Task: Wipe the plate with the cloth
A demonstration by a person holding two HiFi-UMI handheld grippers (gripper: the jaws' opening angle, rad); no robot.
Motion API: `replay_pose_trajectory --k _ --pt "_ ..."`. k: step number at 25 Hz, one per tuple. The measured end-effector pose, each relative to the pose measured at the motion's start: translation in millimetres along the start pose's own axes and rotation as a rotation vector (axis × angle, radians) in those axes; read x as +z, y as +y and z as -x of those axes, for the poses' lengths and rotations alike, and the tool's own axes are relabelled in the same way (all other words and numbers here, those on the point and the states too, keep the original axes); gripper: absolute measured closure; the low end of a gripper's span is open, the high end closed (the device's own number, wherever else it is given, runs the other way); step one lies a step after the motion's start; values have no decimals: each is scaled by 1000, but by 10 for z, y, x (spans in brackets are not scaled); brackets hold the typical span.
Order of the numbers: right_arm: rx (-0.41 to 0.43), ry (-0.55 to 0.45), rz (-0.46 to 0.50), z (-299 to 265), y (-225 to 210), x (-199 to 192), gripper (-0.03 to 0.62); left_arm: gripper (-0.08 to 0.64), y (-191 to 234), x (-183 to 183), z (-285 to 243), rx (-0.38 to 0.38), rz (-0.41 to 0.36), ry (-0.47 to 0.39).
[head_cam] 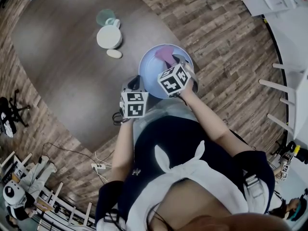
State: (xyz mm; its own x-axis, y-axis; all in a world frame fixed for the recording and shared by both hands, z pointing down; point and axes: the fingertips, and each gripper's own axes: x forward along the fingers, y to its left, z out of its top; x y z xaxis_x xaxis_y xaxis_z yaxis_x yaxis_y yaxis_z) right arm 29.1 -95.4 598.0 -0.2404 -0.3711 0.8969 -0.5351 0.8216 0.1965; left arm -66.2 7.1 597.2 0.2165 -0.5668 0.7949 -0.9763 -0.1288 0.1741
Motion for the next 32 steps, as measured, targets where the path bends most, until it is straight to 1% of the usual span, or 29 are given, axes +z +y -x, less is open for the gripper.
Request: replay_pose_trajectory --k 3,10,16,19,26,32 --pt "-12 26 24 -53 -11 -22 453 555 -11 31 3 -5 -11 -6" --pt "-56 69 59 -129 -26 -14 453 555 16 15 -17 -7 -8 -3" --pt "-65 95 88 -146 -37 17 453 555 15 19 -17 -6 -20 -2" --pt "-63 107 94 -162 -35 27 453 555 19 -6 -28 -8 -14 2" --pt "-38 130 84 -183 -37 35 453 555 4 8 -24 -20 -27 1" --pt "-35 136 105 -211 4 84 453 555 22 -14 -29 -28 -26 8"
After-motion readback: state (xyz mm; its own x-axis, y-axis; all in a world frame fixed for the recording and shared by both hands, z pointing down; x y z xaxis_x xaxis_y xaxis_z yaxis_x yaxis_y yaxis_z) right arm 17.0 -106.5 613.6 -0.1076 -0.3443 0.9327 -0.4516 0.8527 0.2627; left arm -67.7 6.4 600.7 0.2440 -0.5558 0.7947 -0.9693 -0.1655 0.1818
